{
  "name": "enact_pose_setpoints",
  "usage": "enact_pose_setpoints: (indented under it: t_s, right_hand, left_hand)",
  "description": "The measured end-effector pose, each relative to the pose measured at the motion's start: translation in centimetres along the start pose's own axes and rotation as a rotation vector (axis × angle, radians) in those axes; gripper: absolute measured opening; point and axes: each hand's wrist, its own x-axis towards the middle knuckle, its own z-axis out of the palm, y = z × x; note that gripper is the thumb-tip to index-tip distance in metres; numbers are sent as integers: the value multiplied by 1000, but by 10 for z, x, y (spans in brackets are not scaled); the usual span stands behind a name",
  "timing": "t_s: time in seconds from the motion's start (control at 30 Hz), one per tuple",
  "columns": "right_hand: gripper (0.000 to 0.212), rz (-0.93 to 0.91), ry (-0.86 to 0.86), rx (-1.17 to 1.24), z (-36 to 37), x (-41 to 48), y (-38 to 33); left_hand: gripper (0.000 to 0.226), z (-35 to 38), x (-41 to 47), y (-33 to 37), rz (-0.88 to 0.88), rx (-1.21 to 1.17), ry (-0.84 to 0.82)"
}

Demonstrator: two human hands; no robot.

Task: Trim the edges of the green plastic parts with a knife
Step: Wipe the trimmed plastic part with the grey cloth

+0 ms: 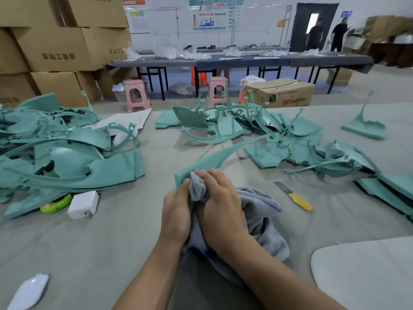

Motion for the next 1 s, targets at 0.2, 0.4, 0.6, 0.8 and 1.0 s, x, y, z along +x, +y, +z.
enact_pose_setpoints:
  t_s: [0.2, 0.4, 0.6, 0.8, 1.0]
  right_hand:
    - [21, 277, 84, 72, -6, 47, 1]
    - [18, 377, 64, -165, -16, 109, 10]
    - [18, 381, 180, -324, -33, 140, 55]
    - [20, 368, 292, -508, -88, 136, 127]
    - [20, 427, 454, 50, -117, 93, 108]
  left_hand:
    - [32, -1, -4, -3, 94, 193, 78]
    - [23, -2, -13, -5, 256, 483, 37]
    - [20, 5, -24, -6, 354, 556, 30]
    - [15, 8, -18, -8, 325, 579, 222]
    - [22, -7, 13, -10, -144, 192, 416]
